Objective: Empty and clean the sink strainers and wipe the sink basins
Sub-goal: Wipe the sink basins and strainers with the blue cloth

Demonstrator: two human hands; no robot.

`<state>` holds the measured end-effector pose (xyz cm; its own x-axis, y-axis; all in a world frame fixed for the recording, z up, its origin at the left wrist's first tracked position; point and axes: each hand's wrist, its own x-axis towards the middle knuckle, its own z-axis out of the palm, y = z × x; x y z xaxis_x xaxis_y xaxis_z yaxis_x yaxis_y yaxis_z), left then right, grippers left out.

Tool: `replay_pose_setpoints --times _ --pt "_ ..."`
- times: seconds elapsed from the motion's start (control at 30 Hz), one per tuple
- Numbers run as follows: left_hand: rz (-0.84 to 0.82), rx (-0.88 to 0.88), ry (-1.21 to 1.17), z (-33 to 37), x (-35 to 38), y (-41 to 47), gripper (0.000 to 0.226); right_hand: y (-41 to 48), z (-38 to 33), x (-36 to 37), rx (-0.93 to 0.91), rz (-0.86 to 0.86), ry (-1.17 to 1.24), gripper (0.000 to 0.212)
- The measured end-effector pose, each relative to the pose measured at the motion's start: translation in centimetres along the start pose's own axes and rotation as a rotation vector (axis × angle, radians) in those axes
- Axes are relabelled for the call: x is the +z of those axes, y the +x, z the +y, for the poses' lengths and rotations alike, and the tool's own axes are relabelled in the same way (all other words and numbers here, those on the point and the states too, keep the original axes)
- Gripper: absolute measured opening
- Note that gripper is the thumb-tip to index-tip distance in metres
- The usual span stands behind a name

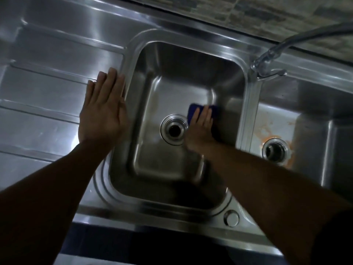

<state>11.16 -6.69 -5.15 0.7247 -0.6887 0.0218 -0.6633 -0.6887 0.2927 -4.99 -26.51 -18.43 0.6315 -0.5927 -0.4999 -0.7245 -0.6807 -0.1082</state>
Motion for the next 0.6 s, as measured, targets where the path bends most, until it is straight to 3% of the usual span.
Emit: replay_pose_setpoints --times 0.17,0.3,0.4,0.53,0.6 --pt "0.025 0.019 -0.004 -0.5 0.8 0.1 0.055 5.5 -1.7 -3.0 -0.061 0.065 -0.092 0.076" --pt "0.072 0.028 -0.011 -0.8 1.3 0.2 0.054 3.4 -7.9 -1.4 -0.348 0.006 -0.033 0.078" --pt "0.087 0.026 -0.011 -0.9 1.4 0.3 0.054 2.2 -11.0 -0.9 -0.388 -0.015 0.080 0.083" --pt "0.085 0.025 -0.027 -1.1 1.4 0.2 0.054 3.8 -6.3 -1.3 -0.477 0.068 -0.089 0.068" --pt "0.062 0.022 -0.030 -1.1 1.1 0.0 0.054 4.8 -2.5 -2.0 -0.300 0.106 -0.159 0.063"
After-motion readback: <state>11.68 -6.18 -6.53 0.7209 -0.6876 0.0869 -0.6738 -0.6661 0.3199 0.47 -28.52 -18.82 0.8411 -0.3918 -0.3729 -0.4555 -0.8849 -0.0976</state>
